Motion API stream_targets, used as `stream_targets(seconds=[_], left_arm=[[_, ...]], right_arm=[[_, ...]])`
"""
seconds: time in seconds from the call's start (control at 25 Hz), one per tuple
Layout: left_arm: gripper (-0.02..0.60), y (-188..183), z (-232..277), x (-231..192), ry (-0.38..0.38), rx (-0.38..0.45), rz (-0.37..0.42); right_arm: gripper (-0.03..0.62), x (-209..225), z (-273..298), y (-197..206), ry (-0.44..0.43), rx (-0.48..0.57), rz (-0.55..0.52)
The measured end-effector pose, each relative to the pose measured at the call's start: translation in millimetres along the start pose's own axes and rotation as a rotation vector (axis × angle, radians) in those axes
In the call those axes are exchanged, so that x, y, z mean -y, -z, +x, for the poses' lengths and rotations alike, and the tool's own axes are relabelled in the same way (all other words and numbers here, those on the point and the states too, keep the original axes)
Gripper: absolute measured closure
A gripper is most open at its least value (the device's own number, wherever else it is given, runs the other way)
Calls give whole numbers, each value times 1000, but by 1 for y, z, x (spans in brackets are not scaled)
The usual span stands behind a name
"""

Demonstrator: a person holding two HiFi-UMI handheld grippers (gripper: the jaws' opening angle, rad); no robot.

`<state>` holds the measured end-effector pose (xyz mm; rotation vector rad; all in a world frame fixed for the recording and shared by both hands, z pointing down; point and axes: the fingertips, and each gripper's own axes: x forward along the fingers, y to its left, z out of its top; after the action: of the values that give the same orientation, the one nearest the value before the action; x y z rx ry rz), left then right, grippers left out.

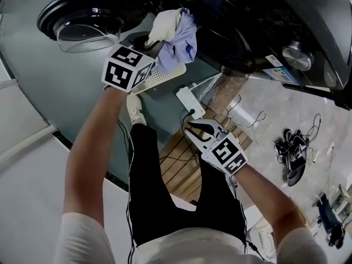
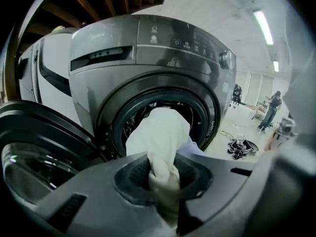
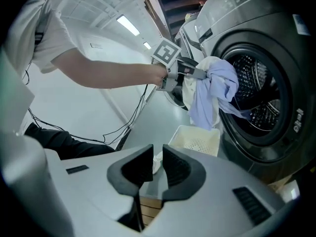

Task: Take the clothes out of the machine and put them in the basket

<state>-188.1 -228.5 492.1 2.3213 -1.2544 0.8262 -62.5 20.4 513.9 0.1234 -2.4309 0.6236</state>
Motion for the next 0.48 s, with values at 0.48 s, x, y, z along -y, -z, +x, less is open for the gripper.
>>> stream_targets(seconds=[0.48], left_arm=[[522,6,-86,-16,-26,89,-28]], right_arm=[[543,-24,23,-15,-43,-32,-44]])
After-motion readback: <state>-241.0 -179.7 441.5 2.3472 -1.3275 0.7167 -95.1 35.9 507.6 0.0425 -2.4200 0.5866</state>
